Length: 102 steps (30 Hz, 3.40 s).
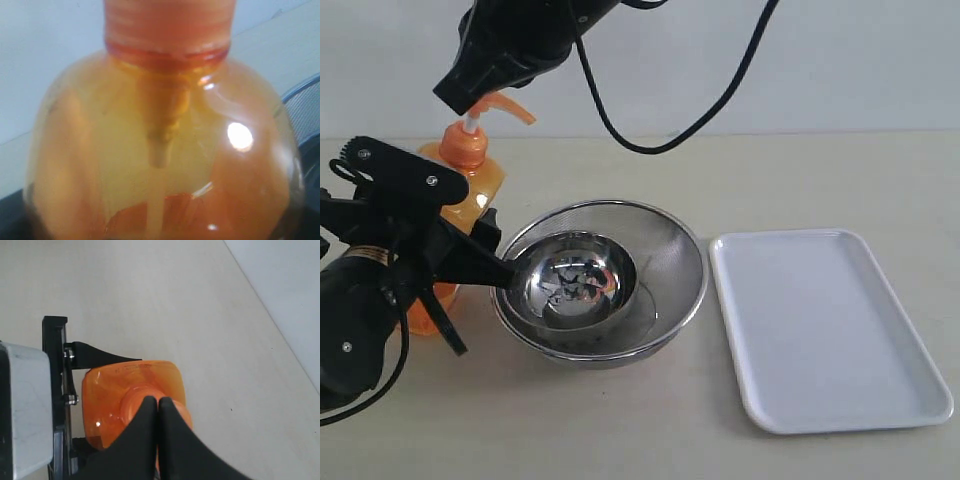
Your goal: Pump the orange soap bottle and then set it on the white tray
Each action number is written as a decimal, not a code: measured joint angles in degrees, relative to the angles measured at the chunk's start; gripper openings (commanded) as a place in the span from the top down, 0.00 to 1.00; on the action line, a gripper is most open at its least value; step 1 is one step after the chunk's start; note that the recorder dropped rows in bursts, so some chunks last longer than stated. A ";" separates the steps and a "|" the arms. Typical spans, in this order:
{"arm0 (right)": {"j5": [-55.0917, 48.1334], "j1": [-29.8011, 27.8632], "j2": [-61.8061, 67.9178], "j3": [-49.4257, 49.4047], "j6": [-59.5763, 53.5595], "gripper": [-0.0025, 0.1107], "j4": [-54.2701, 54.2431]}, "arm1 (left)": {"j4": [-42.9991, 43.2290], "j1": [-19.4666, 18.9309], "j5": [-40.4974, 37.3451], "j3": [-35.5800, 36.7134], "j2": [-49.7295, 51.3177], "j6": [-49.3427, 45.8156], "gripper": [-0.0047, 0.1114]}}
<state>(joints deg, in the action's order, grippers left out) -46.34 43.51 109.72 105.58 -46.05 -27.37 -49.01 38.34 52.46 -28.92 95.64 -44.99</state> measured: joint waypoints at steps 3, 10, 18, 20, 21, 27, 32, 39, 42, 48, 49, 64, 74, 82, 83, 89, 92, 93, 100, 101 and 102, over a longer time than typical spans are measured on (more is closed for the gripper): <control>-0.04 0.00 0.00 0.00 0.00 0.98 0.00 | 0.00 0.00 0.00 0.00 0.00 0.00 0.92; -0.02 0.00 0.00 0.00 0.11 0.98 0.35 | 0.00 0.00 0.00 0.00 0.00 0.00 0.92; 1.12 0.76 -2.97 -1.06 0.11 0.98 3.00 | 1.69 0.00 -0.68 0.00 0.00 0.85 0.92; 1.20 1.04 -4.38 -1.45 0.11 0.98 4.40 | 2.65 0.22 -1.08 -0.10 0.00 1.10 0.92; 1.34 1.04 -5.27 -1.57 0.11 0.98 4.91 | 2.98 0.31 -1.08 -0.10 0.00 1.24 0.92; 1.95 1.04 -10.72 -1.65 1.48 0.98 9.38 | 3.06 0.24 -1.08 -0.10 0.00 1.36 0.92; 2.04 1.04 -14.21 -1.65 4.68 0.98 14.52 | 3.06 0.24 -1.08 -0.10 0.00 1.36 0.92; 1.20 1.04 -18.19 -1.65 14.29 0.98 25.74 | 1.84 0.33 -0.62 -0.10 0.00 1.47 0.92; 0.82 1.04 -19.28 -1.65 19.96 0.98 29.84 | 0.43 0.33 -0.12 -0.10 0.00 1.47 0.92; -3.31 1.04 -21.25 -1.99 34.64 0.98 39.70 | -0.80 0.33 -0.97 -0.10 -1.02 1.81 0.92; -3.80 1.04 -22.32 -3.32 37.94 0.98 42.52 | -0.92 0.33 -1.33 -0.10 -1.44 1.89 0.92; 1.30 1.04 -49.22 -40.86 81.41 0.98 73.54 | -3.60 0.33 -0.66 -0.10 -1.42 1.89 0.92; 0.97 1.04 -60.64 -58.68 101.26 0.98 83.88 | -4.11 0.33 -0.23 -0.10 -5.65 1.14 0.92; 0.94 1.04 -62.89 -67.62 106.75 0.98 84.69 | -5.32 0.33 0.27 -0.10 -10.09 -2.03 0.92; 1.07 1.04 -62.89 -68.11 107.19 0.98 84.70 | -5.45 0.33 0.27 -0.10 -10.53 -2.40 0.92; 1.22 1.04 -62.92 -69.75 109.99 0.98 86.09 | -6.24 0.33 0.27 -0.10 -13.90 -3.04 0.92; 1.22 1.04 -62.92 -69.75 111.17 0.98 86.74 | -6.32 0.33 0.27 -0.01 -16.11 -3.12 0.92; 1.31 1.04 -62.92 -69.75 111.51 0.98 87.01 | -6.32 0.33 0.27 -0.01 -17.10 -3.16 0.92; 0.89 1.04 -62.92 -69.75 113.99 0.98 90.06 | -7.16 0.33 -4.21 -1.81 -20.71 -5.58 0.92; 0.57 1.04 -62.92 -69.75 114.12 0.98 90.38 | -7.16 0.33 -4.93 -2.48 -20.71 -6.00 0.92; 0.03 1.04 -62.92 -69.75 114.27 0.98 90.67 | -7.28 0.33 -5.91 -3.21 -20.71 -6.39 0.92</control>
<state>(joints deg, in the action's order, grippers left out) -46.31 44.55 46.80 35.82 68.22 63.30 -56.28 38.67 46.56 -32.12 74.93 -51.38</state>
